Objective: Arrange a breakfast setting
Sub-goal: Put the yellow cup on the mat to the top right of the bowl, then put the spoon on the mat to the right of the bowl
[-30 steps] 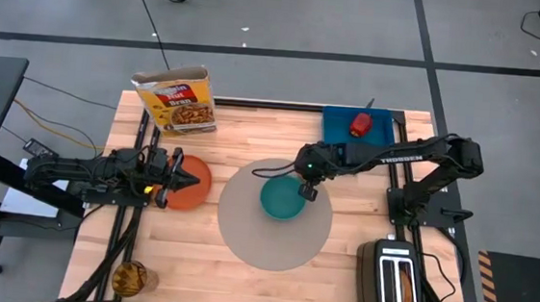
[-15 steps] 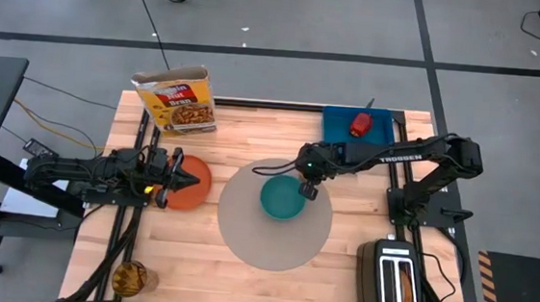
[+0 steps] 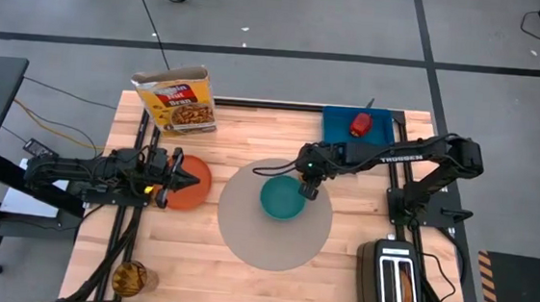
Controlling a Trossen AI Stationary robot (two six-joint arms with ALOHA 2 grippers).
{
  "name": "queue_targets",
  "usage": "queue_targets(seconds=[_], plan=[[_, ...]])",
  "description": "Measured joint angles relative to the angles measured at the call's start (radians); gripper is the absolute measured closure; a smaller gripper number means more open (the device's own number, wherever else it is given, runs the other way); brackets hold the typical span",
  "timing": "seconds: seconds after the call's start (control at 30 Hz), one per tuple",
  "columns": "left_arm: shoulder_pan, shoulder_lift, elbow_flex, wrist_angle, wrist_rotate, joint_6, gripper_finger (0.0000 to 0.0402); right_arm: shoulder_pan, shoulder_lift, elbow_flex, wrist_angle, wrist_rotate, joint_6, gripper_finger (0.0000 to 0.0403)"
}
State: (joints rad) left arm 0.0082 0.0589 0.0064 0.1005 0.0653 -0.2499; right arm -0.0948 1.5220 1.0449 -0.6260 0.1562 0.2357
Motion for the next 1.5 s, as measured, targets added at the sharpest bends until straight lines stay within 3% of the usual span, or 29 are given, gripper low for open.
queue_targets(seconds=[0.17, 0.33, 0.5, 0.63, 0.97, 1.5], plan=[[0.0, 0.0, 0.0, 0.0, 0.0, 0.0, 0.039, 0.012, -0.057, 0.072, -0.071, 0.002, -0.038, 0.0246], [0.0, 0.0, 0.0, 0.0, 0.0, -0.001, 0.039, 0.052, -0.137, 0.143, -0.098, 0.014, -0.086, 0.0242], [0.0, 0.0, 0.0, 0.0, 0.0, 0.0, 0.039, 0.155, -0.194, 0.144, -0.068, 0.085, -0.145, 0.0243], [0.0, 0.0, 0.0, 0.0, 0.0, 0.0, 0.039, 0.265, -0.201, 0.144, -0.013, 0.056, -0.206, 0.0243], [0.0, 0.0, 0.0, 0.0, 0.0, 0.0, 0.039, 0.491, -0.2, -0.079, 0.496, 0.023, -0.318, 0.0243], [-0.001, 0.003, 0.0, 0.174, 0.008, -0.054, 0.039, 0.522, -0.199, -0.125, 0.513, 0.024, -0.29, 0.0243]])
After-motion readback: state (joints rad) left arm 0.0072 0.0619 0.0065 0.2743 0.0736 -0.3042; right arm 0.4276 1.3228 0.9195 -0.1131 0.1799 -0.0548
